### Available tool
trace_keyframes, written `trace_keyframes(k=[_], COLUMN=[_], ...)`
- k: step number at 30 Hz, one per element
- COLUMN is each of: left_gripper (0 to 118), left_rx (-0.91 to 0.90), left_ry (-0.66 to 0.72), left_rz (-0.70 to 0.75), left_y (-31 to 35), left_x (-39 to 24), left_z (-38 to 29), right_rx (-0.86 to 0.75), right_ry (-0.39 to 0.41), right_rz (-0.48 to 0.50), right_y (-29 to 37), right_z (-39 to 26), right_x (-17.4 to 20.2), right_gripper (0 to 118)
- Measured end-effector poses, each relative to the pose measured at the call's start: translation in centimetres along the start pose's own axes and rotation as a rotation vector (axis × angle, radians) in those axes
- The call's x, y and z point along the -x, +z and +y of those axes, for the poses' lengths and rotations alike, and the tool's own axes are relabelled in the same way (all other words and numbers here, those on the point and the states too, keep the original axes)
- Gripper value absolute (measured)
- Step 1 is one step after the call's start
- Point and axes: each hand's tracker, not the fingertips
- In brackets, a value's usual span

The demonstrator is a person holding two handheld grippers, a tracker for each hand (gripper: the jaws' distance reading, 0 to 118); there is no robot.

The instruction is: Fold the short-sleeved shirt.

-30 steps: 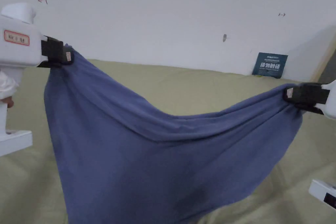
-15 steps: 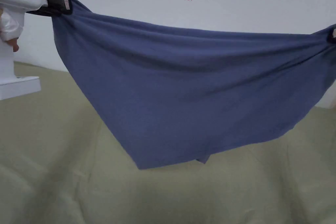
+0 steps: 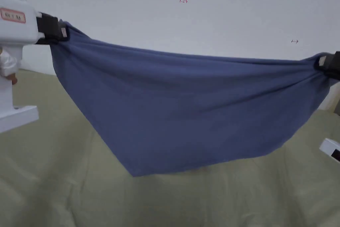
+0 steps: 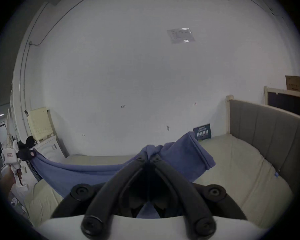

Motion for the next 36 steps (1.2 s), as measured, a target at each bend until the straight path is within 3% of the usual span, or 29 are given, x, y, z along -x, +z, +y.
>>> trace_keyframes(k=[6,16,18,23,29,33,34,35,36], left_gripper=[2,2,2,2,2,3,12,31,70], left_rx=[0.082,0.248,0.285,0.363,0.479,0.543,0.542,0.515,0.477], left_ry=[0.049,0.133,0.16,0.221,0.286,0.345,0.379,0.402,0.422], left_rz=[-0.036,-0.084,-0.072,-0.046,-0.033,-0.029,-0.041,-0.042,-0.024], left_y=[0.9,4.5,5.2,8.2,12.5,13.9,14.0,14.5,15.0], left_x=[1.1,4.7,5.1,6.0,6.6,6.6,6.5,6.2,6.2], left_z=[-6.6,-17.7,-19.9,-25.4,-30.5,-32.5,-32.7,-33.1,-33.4], right_rx=[0.088,0.258,0.322,0.434,0.539,0.555,0.535,0.5,0.46], right_ry=[-0.065,-0.094,-0.12,-0.1,-0.085,-0.118,-0.129,-0.144,-0.148], right_rz=[0.012,0.016,-0.009,-0.063,-0.057,-0.079,-0.082,-0.072,-0.058], right_y=[1.7,8.4,9.5,12.2,14.7,15.8,15.9,16.2,16.5], right_z=[-6.3,-17.7,-19.8,-23.8,-26.4,-27.5,-27.7,-27.7,-27.3], right_x=[-3.3,-7.0,-7.1,-7.2,-7.8,-7.4,-7.3,-7.1,-6.8], right_gripper=[2,2,2,2,2,2,4,15,45])
